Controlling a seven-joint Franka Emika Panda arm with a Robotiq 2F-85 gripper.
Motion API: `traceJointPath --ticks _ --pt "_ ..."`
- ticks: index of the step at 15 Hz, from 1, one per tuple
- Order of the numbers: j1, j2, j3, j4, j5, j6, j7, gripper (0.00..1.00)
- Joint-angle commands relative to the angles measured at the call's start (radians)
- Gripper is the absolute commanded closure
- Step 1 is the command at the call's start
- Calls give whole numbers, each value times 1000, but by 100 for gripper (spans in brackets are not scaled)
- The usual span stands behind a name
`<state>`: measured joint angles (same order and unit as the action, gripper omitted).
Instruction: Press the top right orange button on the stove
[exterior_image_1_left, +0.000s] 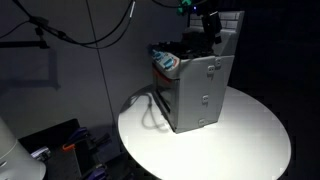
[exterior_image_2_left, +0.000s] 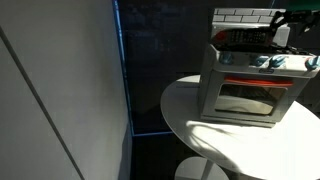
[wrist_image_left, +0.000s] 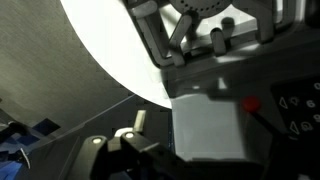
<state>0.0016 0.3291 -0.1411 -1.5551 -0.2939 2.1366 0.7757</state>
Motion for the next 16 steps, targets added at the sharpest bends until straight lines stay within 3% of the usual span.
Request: traceJointPath --ticks 1,7,16 --pt "-1 -44 5 -16 29 -32 -40 0" --pt "-8 -124 26 -51 86 -122 -136 0" --pt "-34 -207 47 -59 266 -365 -438 0"
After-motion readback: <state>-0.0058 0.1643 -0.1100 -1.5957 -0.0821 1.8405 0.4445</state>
